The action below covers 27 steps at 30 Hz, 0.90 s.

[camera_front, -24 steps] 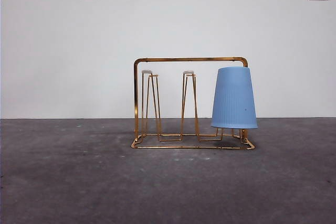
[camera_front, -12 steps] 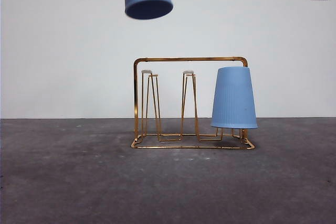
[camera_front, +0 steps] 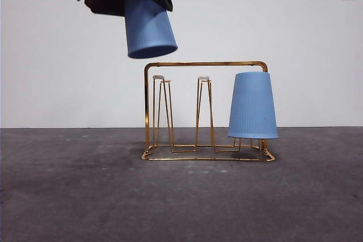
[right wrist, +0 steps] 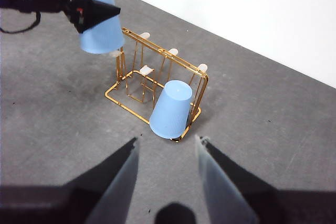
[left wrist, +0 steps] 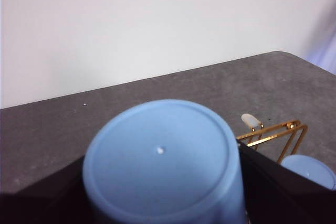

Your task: Pick up cup 1,put cup 1 in the cup rack,pick up cup 2,put cup 2 in the cup rack

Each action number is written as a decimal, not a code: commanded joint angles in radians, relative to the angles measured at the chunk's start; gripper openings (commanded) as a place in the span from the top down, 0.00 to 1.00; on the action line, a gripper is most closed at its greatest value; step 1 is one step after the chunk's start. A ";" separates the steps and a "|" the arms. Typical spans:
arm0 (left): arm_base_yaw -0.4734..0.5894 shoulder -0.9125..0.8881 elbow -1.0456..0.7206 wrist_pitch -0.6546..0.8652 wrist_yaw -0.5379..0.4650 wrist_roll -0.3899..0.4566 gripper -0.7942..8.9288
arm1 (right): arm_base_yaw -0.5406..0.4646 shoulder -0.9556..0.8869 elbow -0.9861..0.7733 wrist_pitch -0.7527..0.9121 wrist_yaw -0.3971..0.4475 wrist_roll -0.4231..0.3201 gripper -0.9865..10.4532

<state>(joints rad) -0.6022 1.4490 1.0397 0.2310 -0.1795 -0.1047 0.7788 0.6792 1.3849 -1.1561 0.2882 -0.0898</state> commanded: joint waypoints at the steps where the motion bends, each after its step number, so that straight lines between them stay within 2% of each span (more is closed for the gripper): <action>1: 0.003 0.021 -0.019 0.051 -0.004 0.012 0.92 | 0.000 -0.003 -0.008 0.003 0.001 0.016 0.75; 15: 0.002 0.189 -0.019 0.159 -0.023 0.011 0.92 | 0.000 -0.003 -0.008 -0.051 0.001 0.047 0.75; 27: 0.006 0.288 -0.019 0.152 -0.031 0.012 0.92 | 0.000 -0.003 -0.009 -0.058 0.001 0.061 0.75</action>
<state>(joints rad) -0.5919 1.7168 1.0267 0.3885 -0.2249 -0.0971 0.7788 0.6785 1.3849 -1.2190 0.2878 -0.0406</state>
